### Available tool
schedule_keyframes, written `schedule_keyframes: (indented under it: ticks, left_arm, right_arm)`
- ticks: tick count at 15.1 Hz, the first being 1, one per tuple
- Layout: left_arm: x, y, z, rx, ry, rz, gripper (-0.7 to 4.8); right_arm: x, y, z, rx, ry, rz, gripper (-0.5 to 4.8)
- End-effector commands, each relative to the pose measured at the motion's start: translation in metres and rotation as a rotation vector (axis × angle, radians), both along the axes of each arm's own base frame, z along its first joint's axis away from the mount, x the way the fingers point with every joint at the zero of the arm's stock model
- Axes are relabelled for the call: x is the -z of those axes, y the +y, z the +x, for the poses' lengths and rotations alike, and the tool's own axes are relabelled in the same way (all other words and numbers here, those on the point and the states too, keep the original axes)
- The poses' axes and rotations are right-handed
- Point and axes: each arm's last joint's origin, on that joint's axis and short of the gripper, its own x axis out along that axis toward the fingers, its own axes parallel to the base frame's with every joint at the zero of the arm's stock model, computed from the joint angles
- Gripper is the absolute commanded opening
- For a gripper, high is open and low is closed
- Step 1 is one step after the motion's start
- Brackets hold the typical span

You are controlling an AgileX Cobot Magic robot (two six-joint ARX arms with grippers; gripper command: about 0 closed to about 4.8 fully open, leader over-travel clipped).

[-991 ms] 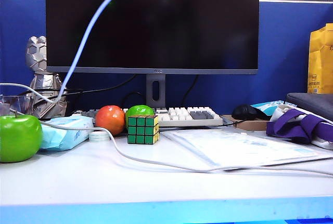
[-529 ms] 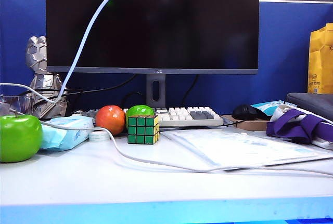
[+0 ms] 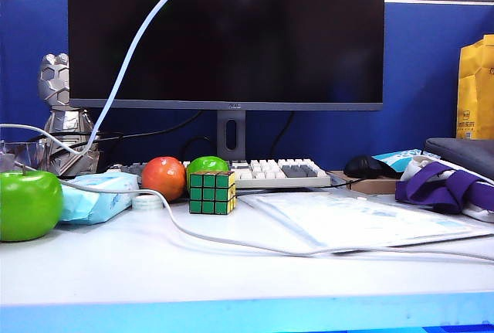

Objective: Pick up the Type-C charging cable and the charging base, insert one end of the Type-C charger into the corresponding slot on the base, and finally place the plugged-in charger back on the table.

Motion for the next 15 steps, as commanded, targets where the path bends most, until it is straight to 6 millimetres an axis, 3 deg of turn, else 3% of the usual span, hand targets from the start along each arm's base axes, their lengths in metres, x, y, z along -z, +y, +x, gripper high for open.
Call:
schedule_keyframes:
  ticks: [1,8,15]
  left_arm:
    - [0.008,-0.006,-0.006,0.076,0.042,0.04,-0.06]
    - [0.012,-0.019,-0.016,0.127,0.07,0.068,-0.06]
    - [0.024,-0.017,-0.017,0.096,0.08,0.139,-0.06]
  right_arm:
    - [-0.015,0.0,0.002,0.029,-0.123,0.068,-0.05]
    - [-0.015,0.003,0.007,0.011,-0.094,0.083,-0.05]
    - [-0.024,0.003,0.007,0.022,-0.144,0.129,-0.05]
